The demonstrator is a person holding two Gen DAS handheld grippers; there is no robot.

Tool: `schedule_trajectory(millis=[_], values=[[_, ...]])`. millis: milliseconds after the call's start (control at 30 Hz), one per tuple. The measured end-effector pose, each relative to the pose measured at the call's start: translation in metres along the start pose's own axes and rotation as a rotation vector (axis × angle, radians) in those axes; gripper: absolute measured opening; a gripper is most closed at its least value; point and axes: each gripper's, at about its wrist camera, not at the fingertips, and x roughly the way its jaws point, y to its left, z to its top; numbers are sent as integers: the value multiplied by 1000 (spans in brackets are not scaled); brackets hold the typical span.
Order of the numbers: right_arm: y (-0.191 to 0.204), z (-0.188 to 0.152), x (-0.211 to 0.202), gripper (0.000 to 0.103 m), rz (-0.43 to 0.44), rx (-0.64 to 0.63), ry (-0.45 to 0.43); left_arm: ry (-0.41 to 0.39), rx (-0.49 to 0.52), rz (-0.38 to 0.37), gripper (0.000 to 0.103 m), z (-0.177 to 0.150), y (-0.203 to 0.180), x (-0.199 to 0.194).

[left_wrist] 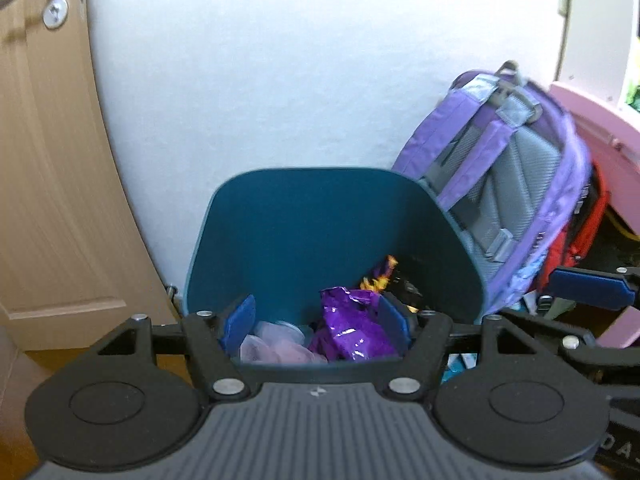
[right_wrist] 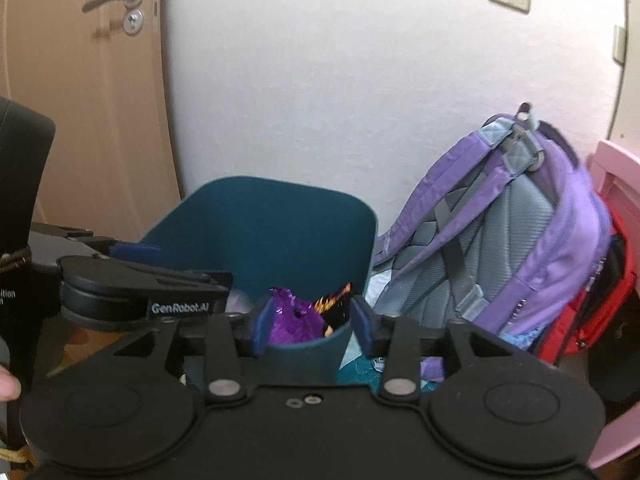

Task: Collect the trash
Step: 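Open the left gripper over the teal bin while the right gripper releases the chip bag into it, then withdraw both tools from the bin and lower them back toward the floor trash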

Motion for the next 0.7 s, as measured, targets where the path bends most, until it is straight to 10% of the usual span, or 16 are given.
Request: schedule_trajectory(millis=[700], values=[[-10,-121,-138,75,36,28,-25,-18,98,-97,77,-121,-43,-118]])
